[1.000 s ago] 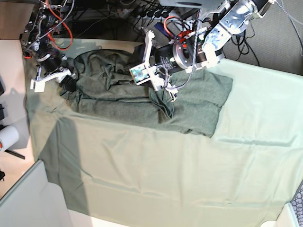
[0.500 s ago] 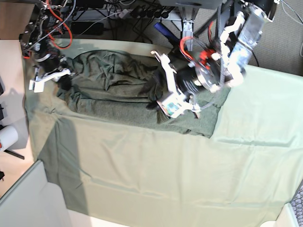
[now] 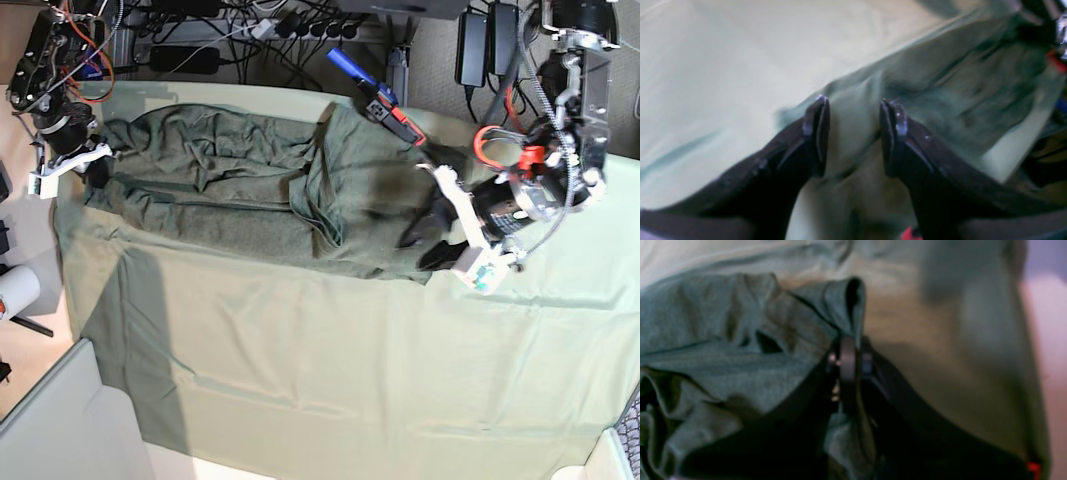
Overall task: Fold the T-shirt properly
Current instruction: 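Grasp the folded bundle with the right gripper and push it toward the left gripper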
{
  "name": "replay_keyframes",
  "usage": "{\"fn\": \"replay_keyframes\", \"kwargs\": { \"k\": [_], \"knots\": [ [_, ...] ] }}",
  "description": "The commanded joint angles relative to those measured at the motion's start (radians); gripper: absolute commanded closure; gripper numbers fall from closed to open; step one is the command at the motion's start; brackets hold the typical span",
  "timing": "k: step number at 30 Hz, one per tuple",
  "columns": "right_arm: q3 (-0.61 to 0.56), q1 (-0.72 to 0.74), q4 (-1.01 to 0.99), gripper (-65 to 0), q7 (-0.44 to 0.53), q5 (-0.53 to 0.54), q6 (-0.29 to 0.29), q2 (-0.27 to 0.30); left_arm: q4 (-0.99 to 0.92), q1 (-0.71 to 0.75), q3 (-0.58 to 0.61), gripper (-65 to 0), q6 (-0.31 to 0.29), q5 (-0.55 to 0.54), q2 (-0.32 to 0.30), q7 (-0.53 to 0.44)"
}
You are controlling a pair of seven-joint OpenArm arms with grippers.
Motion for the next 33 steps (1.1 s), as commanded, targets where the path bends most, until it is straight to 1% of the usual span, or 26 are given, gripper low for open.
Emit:
{"fn": "replay_keyframes", "kwargs": {
  "k": [1,3,5,8,10,12,14,21,28,33],
  "knots": [
    [0.011,0.008,0.013,0.0,0.023,0.015,0.0,0.028,0.017,0.001,-0.008,-27.7,-0.01,-0.017,-0.019,-0.022],
    [0.011,0.008,0.016,0.0,0.019,0.056,0.001,0.028,0.016,0.02,-0.013,-27.8,-0.01,-0.016,-0.049,-0.029],
    [0.011,0.008,0.028,0.0,-0.004,0.121,0.001,0.027,0.012,0.037,-0.013,-27.7,-0.01,-0.015,-0.074,-0.043],
    [0.011,0.008,0.077,0.0,-0.059,0.198,0.002,0.022,-0.003,0.055,-0.013,-27.8,-0.01,-0.007,-0.089,-0.048],
    [0.011,0.008,0.134,0.0,-0.108,0.216,0.003,0.005,-0.01,0.067,-0.014,-27.7,-0.01,0.001,-0.092,-0.048],
    [0.011,0.008,0.208,0.0,-0.158,0.243,0.003,-0.029,-0.016,0.075,-0.013,-27.8,-0.01,0.027,-0.092,-0.055],
    [0.01,0.008,0.284,0.0,-0.183,0.244,0.003,-0.076,-0.019,0.074,-0.013,-27.8,-0.01,0.033,-0.092,-0.056],
    [-0.014,-0.016,0.447,0.0,-0.19,0.244,0.003,-0.254,-0.019,0.074,-0.013,-27.8,-0.01,0.034,-0.092,-0.07],
    [-0.148,-0.055,0.515,0.0,-0.176,0.239,0.003,-0.456,-0.019,0.074,-0.013,-27.8,-0.01,0.034,-0.092,-0.065],
    [-0.265,-0.058,0.537,0.0,-0.155,0.214,0.003,-0.566,-0.019,0.074,-0.013,-27.8,-0.01,0.033,-0.092,-0.064]
  ]
}}
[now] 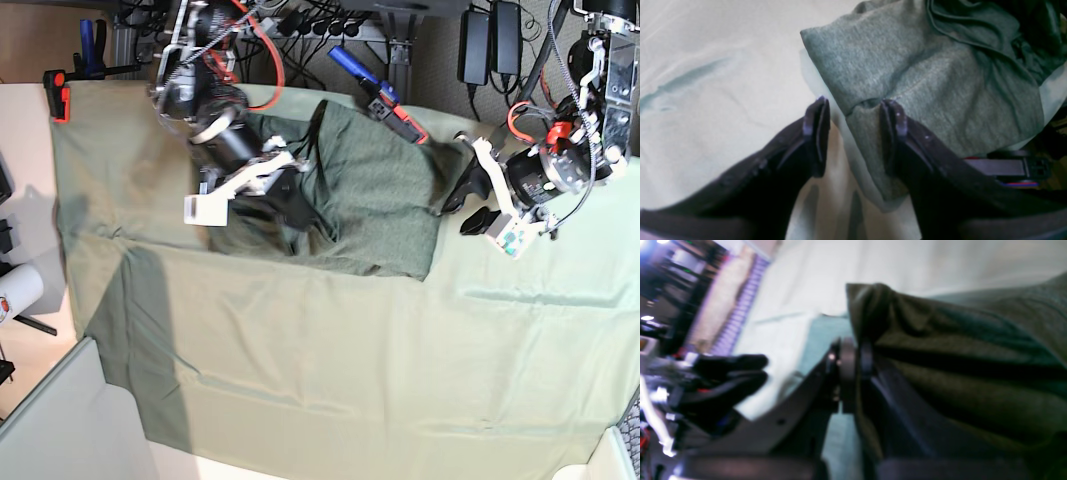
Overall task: Fold the T-shirt properly
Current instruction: 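Grasp the folded bundle with the right gripper and push it toward the left gripper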
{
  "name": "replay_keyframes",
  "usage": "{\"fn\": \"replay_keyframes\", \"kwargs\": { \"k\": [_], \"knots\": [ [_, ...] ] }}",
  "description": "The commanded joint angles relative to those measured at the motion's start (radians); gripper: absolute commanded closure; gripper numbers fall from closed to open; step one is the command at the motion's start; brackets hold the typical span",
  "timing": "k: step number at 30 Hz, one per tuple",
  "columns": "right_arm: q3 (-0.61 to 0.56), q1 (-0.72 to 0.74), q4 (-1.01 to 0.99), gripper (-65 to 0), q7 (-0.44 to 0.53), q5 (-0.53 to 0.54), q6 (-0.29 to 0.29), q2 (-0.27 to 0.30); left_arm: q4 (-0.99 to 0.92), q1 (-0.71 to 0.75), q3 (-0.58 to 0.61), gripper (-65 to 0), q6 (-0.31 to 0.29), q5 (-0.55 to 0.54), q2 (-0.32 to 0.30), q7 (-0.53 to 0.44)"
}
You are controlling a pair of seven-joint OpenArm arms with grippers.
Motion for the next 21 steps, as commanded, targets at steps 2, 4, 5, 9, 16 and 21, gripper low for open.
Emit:
{"fn": "replay_keyframes", "kwargs": {
  "k": [2,4,5,9,16,21],
  "knots": [
    [-0.043,0.01,0.023,0.0,0.025,0.011,0.005,-0.033,0.016,-0.008,-0.003,-27.8,-0.008,-0.016,-0.003,-0.018],
    [-0.089,0.01,0.024,0.0,0.034,-0.001,0.005,-0.066,0.016,-0.008,-0.003,-27.8,-0.008,-0.016,-0.004,-0.018],
    [-0.112,0.01,0.024,0.0,0.04,-0.004,0.005,-0.081,0.016,-0.008,-0.003,-27.8,-0.008,-0.016,-0.004,-0.018],
    [-0.192,0.01,0.024,0.0,0.058,-0.053,0.004,-0.134,0.016,-0.008,-0.003,-27.8,-0.008,-0.021,-0.003,-0.018],
    [-0.309,0.013,0.024,0.0,0.111,-0.13,0.004,-0.134,0.016,-0.005,-0.003,-27.8,-0.008,-0.024,-0.003,-0.018],
    [-0.353,0.013,0.024,0.0,0.128,-0.14,0.005,-0.134,0.016,-0.006,-0.003,-27.8,-0.008,-0.036,-0.004,-0.018]
  ]
}}
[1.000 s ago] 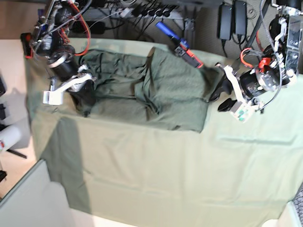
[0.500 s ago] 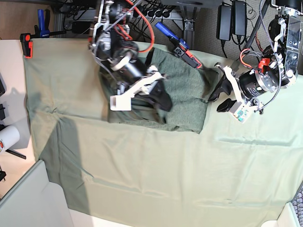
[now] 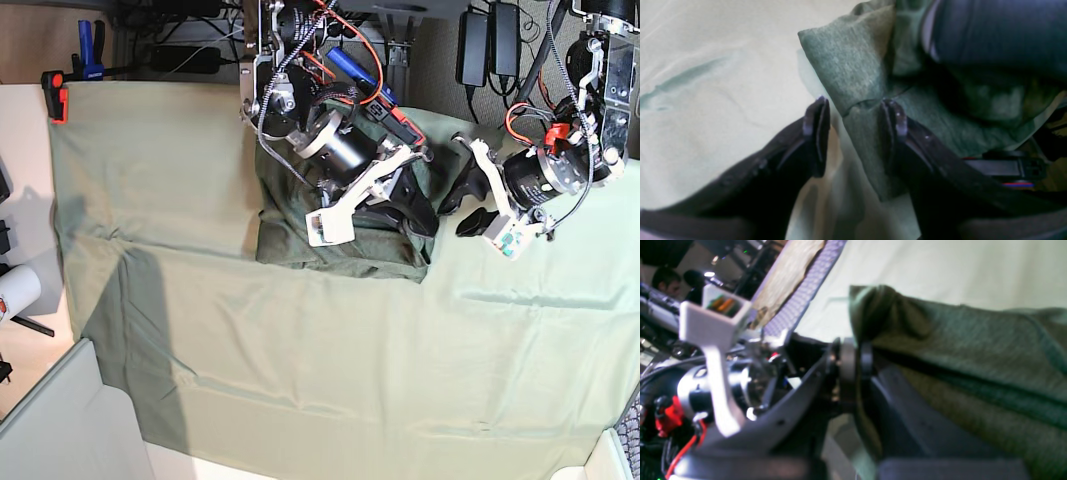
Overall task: Fold the T-shirt properly
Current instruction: 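Grasp the folded bundle with the right gripper and push it toward the left gripper, then hold the bundle with both grippers and fold it over once more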
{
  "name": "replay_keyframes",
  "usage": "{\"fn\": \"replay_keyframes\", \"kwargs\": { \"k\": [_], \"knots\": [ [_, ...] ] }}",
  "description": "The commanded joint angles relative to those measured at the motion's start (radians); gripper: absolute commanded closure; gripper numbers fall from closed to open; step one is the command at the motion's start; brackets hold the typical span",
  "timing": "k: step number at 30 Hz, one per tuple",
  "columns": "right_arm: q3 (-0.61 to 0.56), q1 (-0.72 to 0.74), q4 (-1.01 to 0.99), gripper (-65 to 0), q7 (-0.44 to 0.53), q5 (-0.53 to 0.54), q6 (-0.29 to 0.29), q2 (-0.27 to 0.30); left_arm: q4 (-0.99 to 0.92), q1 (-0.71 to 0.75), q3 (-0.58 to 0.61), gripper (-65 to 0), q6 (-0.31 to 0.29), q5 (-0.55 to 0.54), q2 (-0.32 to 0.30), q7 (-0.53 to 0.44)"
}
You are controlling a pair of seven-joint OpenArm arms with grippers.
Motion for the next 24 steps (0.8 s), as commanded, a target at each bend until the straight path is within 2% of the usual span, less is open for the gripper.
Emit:
{"fn": "replay_keyframes", "kwargs": {
  "k": [1,4,5,8,10,13,16,20,24],
  "knots": [
    [-0.009,0.01,0.021,0.0,0.041,0.005,0.005,-0.006,0.016,-0.008,-0.003,-27.8,-0.008,-0.018,-0.004,-0.019],
    [-0.011,0.011,0.021,0.0,0.07,-0.031,0.005,-0.006,0.016,-0.008,-0.003,-27.8,-0.008,-0.018,-0.004,-0.018],
    [-0.011,0.011,0.021,-2.9,0.07,-0.034,0.005,-0.006,0.016,-0.008,-0.003,-27.8,-0.008,-0.019,-0.004,-0.018],
    [-0.011,0.01,0.021,-26.5,0.069,-0.033,0.005,-0.005,0.016,-0.009,-0.003,-27.8,-0.008,-0.025,-0.004,-0.018],
    [-0.011,0.013,0.021,-35.0,0.069,-0.019,0.005,-0.006,0.018,-0.008,-0.003,-27.7,-0.013,-0.024,-0.012,-0.018],
    [-0.006,0.033,0.022,-35.8,0.071,0.005,0.005,-0.005,0.034,-0.008,0.0,-27.7,-0.114,-0.048,-0.029,0.008],
    [0.031,0.089,0.025,-35.8,0.078,0.004,0.005,-0.005,0.075,0.011,0.0,-27.7,-0.114,-0.055,-0.05,0.023],
    [0.156,0.19,0.025,-35.8,0.076,-0.025,0.005,-0.005,0.135,0.048,0.0,-27.5,-0.114,-0.055,-0.084,0.023],
    [0.283,0.294,0.024,-35.0,0.077,-0.14,0.005,0.035,0.171,0.085,0.0,-19.9,-0.114,-0.06,-0.086,0.023]
  ]
}}
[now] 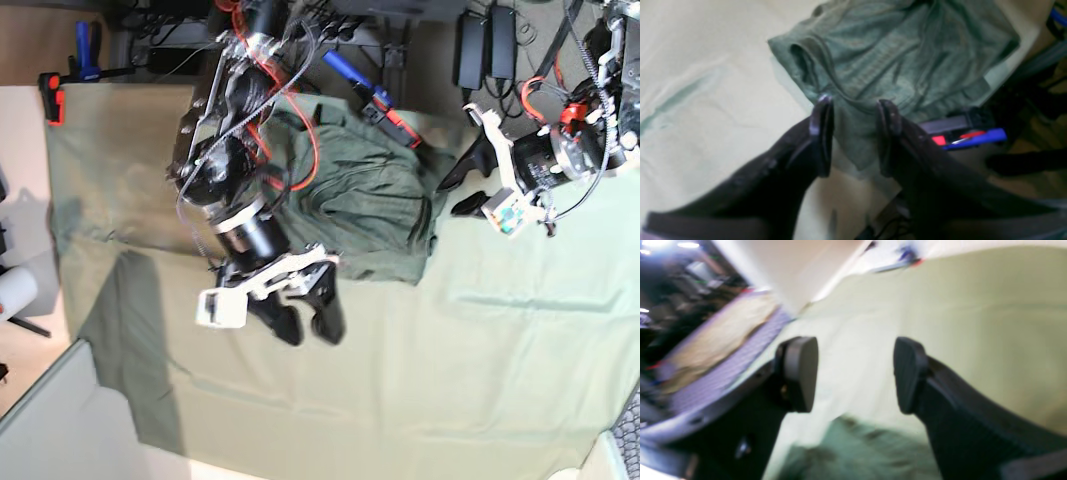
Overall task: Fold the T-shirt properly
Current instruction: 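Hold the bundle with both grippers and fold it over once more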
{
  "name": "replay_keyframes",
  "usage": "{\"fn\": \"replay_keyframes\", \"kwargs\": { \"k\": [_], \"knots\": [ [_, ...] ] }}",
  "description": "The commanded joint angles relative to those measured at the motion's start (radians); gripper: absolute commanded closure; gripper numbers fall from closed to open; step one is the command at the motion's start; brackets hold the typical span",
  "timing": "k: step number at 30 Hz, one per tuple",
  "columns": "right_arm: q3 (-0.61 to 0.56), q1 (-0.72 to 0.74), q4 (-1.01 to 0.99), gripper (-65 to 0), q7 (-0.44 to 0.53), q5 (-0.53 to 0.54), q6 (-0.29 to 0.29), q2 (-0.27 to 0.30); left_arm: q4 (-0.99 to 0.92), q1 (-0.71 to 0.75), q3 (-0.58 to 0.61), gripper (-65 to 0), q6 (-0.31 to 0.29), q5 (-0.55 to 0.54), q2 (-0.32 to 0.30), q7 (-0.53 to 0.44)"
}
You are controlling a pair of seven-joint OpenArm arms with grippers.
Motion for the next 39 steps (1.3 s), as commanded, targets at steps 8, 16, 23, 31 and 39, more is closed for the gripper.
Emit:
{"fn": "replay_keyframes", "kwargs": {
  "k": [8,16,23,31,39],
  "knots": [
    [0.053,0.1,-0.093,0.0,0.051,-0.153,0.006,0.14,0.01,0.009,-0.001,-5.8,-0.011,0.0,-0.003,-0.069],
    [0.044,0.208,-0.446,0.0,0.173,-0.205,0.006,0.208,-0.128,0.008,0.113,0.0,-0.011,0.145,-0.003,-0.184],
    [-0.057,0.257,-0.566,0.0,0.195,-0.205,0.006,0.214,-0.156,-0.006,0.163,0.0,-0.011,0.156,0.005,-0.22],
    [-0.167,0.256,-0.566,0.0,0.195,-0.209,0.006,0.214,-0.301,-0.065,0.163,0.0,-0.011,0.162,0.005,-0.233],
    [-0.23,0.248,-0.566,0.0,0.193,-0.262,0.006,0.214,-0.43,-0.165,0.163,0.0,-0.011,0.163,0.005,-0.235]
  ]
}}
